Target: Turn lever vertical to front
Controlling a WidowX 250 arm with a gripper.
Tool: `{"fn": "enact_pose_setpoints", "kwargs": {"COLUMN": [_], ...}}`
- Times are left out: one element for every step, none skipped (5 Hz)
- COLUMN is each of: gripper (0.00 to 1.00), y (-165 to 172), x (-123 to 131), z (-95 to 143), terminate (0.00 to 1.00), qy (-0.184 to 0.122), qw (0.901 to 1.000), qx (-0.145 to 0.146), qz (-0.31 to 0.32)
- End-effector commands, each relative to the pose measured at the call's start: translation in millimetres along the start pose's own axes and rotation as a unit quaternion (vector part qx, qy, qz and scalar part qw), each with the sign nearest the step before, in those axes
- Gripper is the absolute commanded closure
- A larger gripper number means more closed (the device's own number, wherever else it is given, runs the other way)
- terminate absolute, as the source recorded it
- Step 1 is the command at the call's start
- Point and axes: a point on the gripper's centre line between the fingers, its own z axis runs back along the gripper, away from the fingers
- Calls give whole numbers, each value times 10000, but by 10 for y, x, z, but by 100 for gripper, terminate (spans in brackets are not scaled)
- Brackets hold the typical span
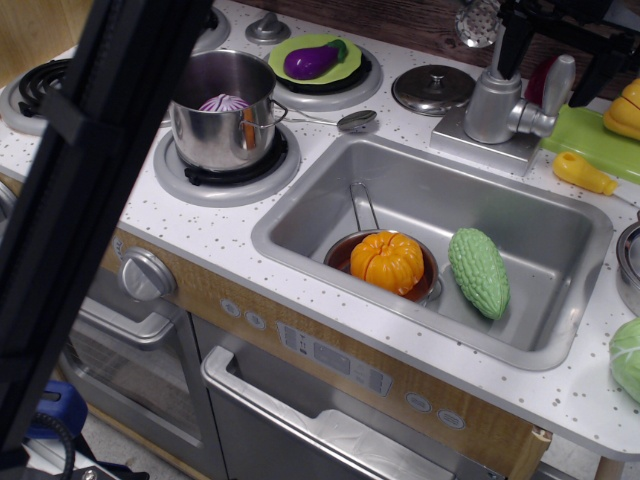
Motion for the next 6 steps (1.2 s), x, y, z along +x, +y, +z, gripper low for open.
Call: {"fn": "enact_pose_setpoints", "kwargs": {"gripper": [0,0,0,0,0,0], "y": [0,-54,-51,-96,-64,-28], "x": [0,95,200,311,426,490], "z": [0,66,113,145,125,141], "terminate": [0,0,0,0,0,0], "qy": [0,-404,-1104,-1359,-1591,-1700], "qw": [10000,9985,9932,9895,9862,9845], "qx": [0,216,161,32,109,120], "qz": [0,307,322,488,452,420]}}
